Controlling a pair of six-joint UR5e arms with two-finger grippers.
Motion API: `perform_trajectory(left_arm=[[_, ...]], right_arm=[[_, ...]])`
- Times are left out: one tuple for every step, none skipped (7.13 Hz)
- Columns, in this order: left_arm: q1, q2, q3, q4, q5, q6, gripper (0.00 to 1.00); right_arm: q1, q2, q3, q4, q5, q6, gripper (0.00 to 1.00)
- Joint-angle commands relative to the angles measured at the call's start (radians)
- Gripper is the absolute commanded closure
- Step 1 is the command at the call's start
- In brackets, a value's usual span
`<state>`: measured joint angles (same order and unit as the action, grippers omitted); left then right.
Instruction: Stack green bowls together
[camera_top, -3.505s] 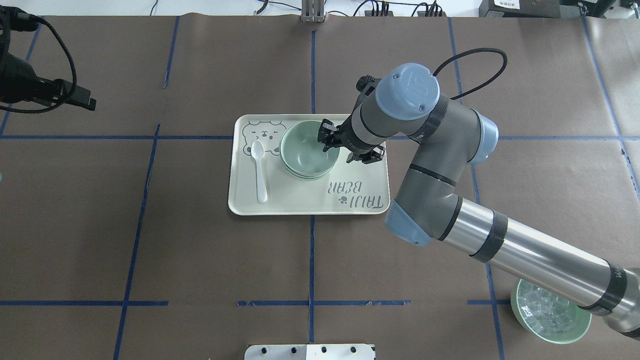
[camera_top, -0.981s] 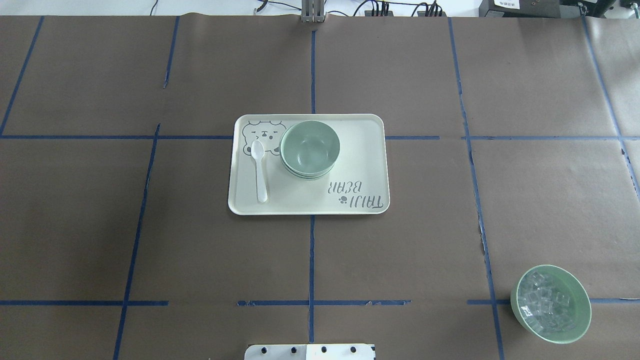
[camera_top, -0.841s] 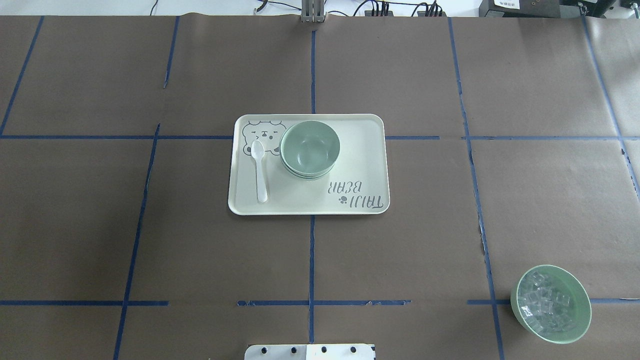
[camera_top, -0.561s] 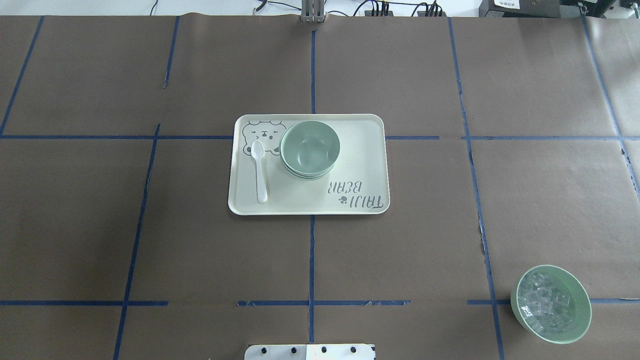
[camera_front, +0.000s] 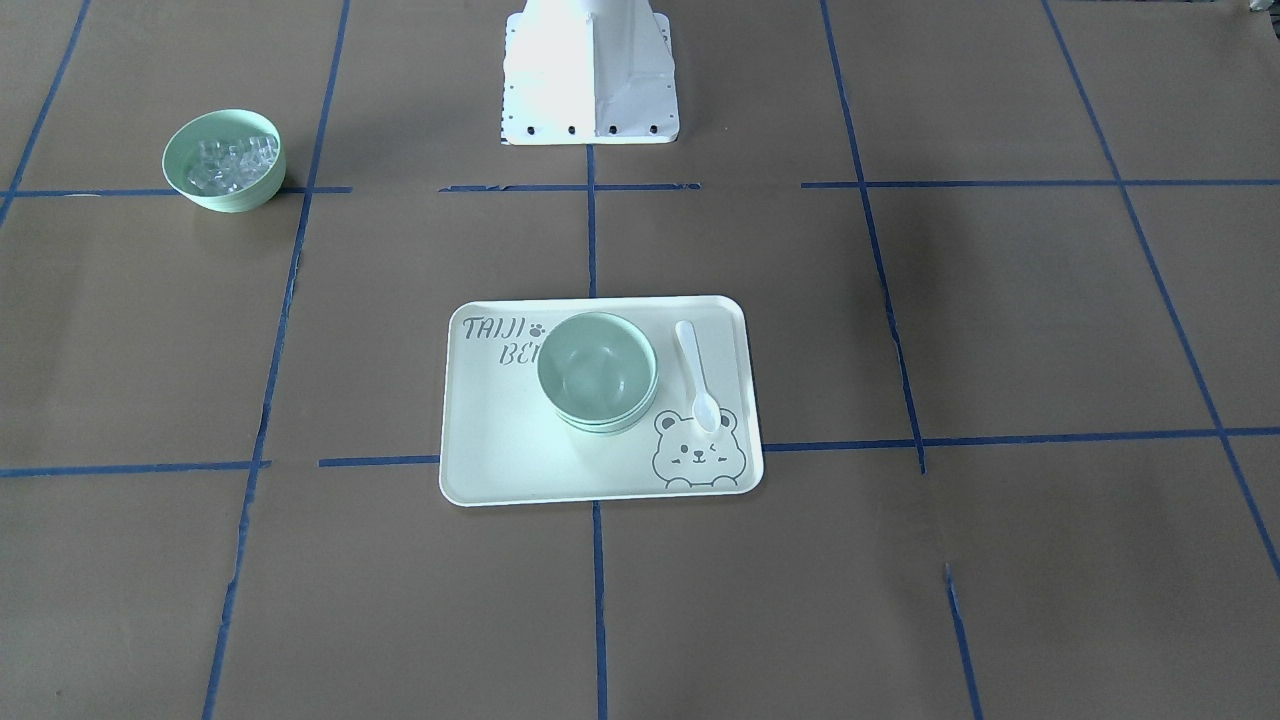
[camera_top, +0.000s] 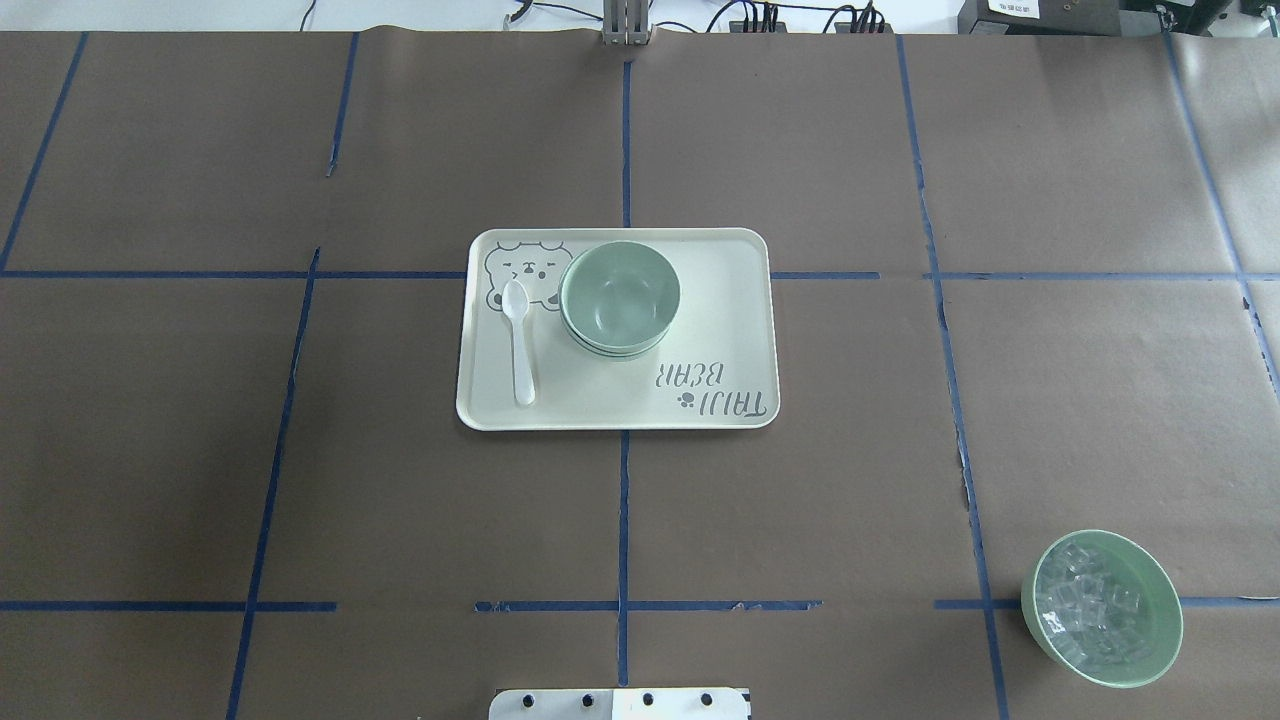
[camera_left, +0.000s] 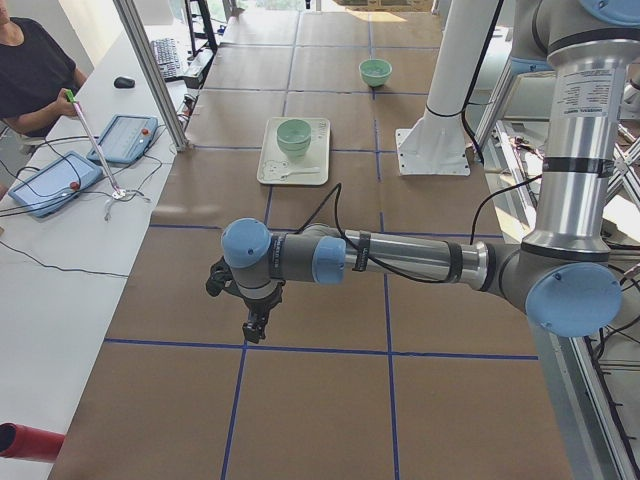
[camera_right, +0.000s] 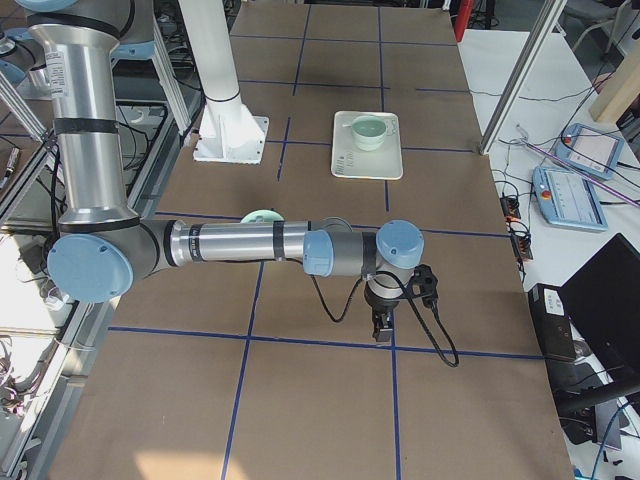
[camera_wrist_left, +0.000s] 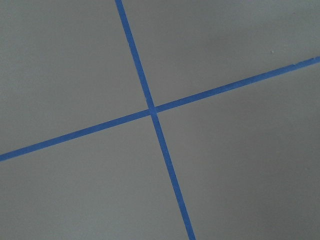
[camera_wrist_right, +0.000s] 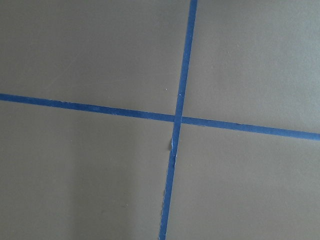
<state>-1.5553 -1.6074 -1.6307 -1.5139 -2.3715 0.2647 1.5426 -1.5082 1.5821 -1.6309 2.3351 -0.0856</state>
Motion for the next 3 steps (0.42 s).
perform_trajectory(left_arm=[[0.001,-0.006,0.008,0.003,0.001,-0.001,0.0],[0.001,-0.008,0.005,0.004,0.001,0.002,0.0],[0.003,-0.017,0.014,0.006,0.001,0.002,0.0]], right_arm=[[-0.007,-0.003,-0.002,0.002,0.0,-0.005,0.0],[-0.007,-0.003,-0.002,0.003,0.0,-0.005,0.0],[-0.015,-0.003,-0.002,0.005,0.0,0.003,0.0]])
